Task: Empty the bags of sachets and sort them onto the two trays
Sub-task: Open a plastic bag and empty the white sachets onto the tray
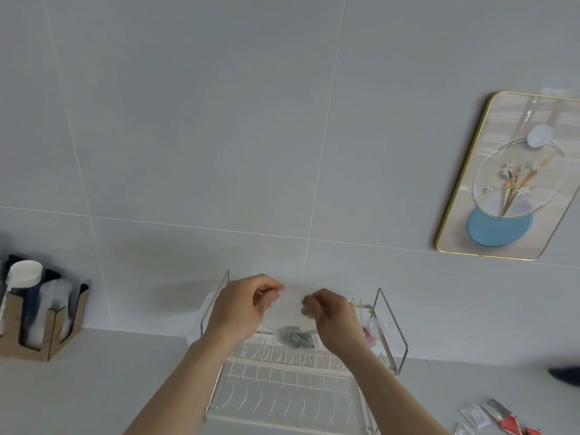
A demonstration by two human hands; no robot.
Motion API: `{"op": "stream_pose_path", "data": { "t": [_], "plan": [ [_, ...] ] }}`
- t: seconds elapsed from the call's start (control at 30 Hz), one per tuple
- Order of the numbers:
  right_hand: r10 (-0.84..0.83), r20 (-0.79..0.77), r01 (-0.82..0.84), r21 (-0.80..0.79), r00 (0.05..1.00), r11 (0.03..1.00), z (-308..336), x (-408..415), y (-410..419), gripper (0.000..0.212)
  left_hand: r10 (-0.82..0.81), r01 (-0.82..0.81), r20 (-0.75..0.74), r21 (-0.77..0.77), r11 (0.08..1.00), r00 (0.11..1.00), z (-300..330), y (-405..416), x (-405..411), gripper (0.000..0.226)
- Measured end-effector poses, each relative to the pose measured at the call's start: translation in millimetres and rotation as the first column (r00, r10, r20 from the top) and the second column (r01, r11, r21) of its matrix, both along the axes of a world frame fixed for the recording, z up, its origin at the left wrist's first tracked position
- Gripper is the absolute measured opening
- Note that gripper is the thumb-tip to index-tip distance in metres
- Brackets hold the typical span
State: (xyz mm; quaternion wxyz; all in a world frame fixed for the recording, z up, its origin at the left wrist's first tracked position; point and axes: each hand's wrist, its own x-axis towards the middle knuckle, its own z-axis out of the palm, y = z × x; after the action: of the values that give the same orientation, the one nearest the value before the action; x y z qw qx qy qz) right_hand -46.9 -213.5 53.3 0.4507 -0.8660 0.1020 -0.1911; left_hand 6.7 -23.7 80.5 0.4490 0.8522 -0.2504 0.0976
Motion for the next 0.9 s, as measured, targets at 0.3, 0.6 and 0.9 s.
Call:
{"op": "stream_pose_path", "data": {
  "t": [0.3,0.6,0.9],
  "plan": [
    [0.016,0.113,-0.051,0.312,0.993,0.949,60,-33,-15,0.025,-0.279,0.218,-0.306,-0.218,0.951,0.910,63,-16,-23,0.021],
    [0.031,-0.066,0.002,0.457,0.997,0.890,16,-76,-33,0.025,-0.427,0.235,-0.544,-0.388,0.891,0.722,29,-39,-61,0.024],
    [-0.354,-0.186,0.400,0.401,0.916,0.824,-63,-125,-18,0.009,-0.353,0.074,-0.678,-0.405,0.911,0.645,-56,-48,-105,0.013]
  ]
}}
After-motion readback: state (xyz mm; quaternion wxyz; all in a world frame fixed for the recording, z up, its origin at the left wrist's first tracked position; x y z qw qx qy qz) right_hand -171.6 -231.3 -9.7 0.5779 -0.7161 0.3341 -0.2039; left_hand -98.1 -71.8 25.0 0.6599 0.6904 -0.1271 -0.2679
